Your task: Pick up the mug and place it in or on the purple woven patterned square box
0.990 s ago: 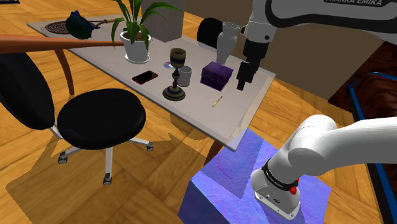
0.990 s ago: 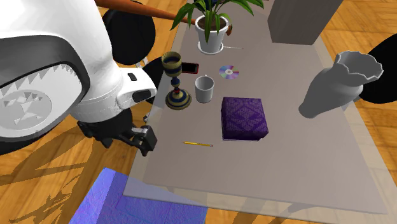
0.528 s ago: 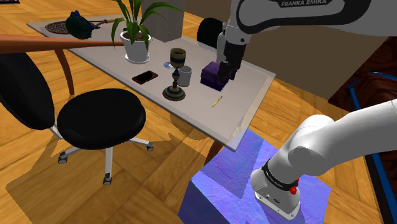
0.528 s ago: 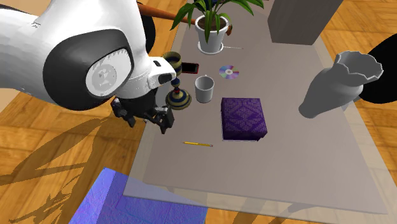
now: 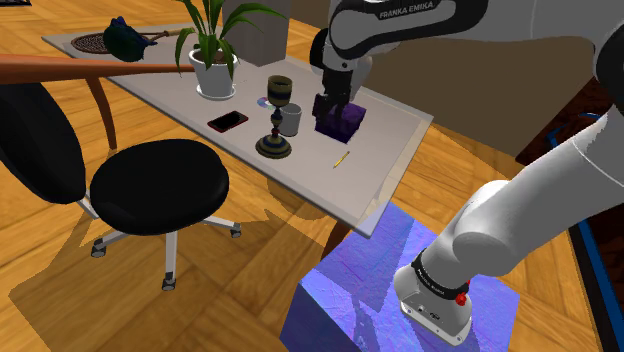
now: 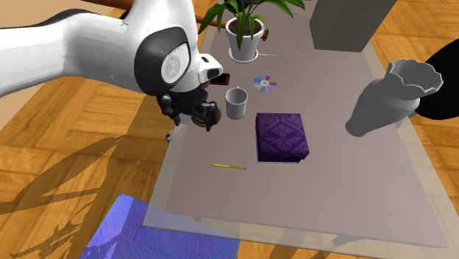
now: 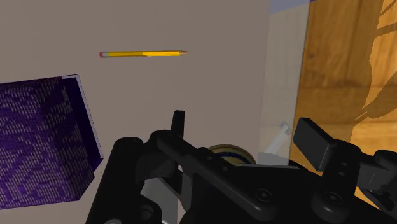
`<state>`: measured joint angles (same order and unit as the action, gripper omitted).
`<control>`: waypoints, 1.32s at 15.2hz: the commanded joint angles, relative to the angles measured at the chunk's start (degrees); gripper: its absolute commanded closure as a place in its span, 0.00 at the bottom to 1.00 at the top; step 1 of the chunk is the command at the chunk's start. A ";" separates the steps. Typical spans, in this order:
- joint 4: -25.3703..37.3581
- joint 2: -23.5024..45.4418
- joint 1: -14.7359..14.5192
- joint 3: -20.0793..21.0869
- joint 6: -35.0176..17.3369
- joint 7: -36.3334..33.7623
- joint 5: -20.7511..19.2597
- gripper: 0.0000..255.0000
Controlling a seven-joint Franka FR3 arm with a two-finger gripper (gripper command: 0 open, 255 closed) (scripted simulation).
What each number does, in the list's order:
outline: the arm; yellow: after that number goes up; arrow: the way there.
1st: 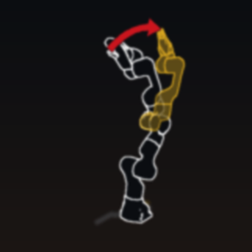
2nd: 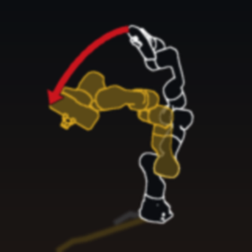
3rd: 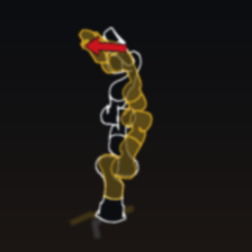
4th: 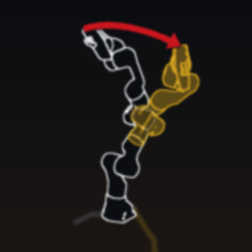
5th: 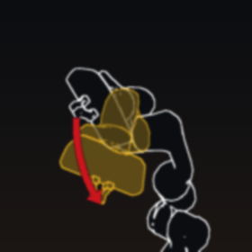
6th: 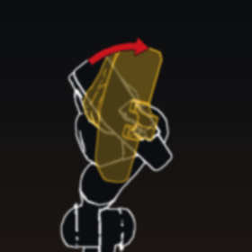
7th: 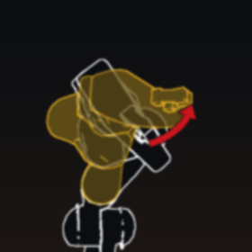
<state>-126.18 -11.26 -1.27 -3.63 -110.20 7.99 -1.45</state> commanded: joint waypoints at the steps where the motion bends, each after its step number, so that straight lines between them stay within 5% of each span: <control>1: 3.05 4.48 -0.01 0.01 -2.09 -0.23 -0.14 0.00; 16: 36.84 36.98 0.62 -0.48 -5.03 -1.08 -0.84 0.00; 20: 36.56 38.43 0.70 -0.52 -6.84 -1.08 -0.81 0.00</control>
<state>-88.69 26.08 -0.60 -4.12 -116.62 6.91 -2.13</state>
